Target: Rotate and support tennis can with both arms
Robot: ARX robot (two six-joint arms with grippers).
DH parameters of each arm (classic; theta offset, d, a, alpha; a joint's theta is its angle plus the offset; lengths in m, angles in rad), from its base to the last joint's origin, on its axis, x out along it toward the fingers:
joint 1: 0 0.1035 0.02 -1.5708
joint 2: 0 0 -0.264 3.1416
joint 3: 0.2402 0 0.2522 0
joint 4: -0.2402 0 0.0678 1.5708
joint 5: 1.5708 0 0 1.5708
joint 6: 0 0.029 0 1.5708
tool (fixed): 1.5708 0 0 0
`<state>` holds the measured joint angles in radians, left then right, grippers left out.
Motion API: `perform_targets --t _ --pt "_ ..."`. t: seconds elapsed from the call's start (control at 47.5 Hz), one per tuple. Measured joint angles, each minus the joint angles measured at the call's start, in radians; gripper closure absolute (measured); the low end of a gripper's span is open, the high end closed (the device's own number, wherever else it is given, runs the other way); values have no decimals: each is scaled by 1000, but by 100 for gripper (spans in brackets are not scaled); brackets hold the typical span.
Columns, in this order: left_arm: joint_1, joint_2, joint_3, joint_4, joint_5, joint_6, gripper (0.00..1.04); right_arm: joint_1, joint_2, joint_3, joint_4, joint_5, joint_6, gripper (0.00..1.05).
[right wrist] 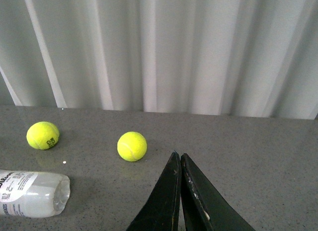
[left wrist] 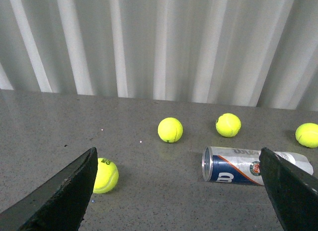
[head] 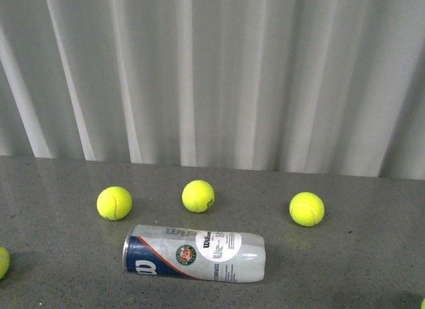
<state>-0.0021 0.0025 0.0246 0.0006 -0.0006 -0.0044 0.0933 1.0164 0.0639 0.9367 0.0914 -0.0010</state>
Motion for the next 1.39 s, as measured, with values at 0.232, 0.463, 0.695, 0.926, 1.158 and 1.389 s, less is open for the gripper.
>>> perform_targets --t 0.232,0.463,0.695,0.926,1.158,1.389 --pt "0 0 0 0 0 0 7 -90 -232 -45 -187 -87 0 101" --pt "0 0 0 0 0 0 7 -91 -428 -59 -362 -90 0 101" --pt "0 0 0 0 0 0 7 -91 -577 -60 -500 -90 0 101" --pt "0 0 0 0 0 0 7 -91 -671 -60 -589 -90 0 101" --pt "0 0 0 0 0 0 7 -91 -747 -60 -664 -90 0 101" --pt "0 0 0 0 0 0 7 -91 -825 -60 -742 -90 0 101"
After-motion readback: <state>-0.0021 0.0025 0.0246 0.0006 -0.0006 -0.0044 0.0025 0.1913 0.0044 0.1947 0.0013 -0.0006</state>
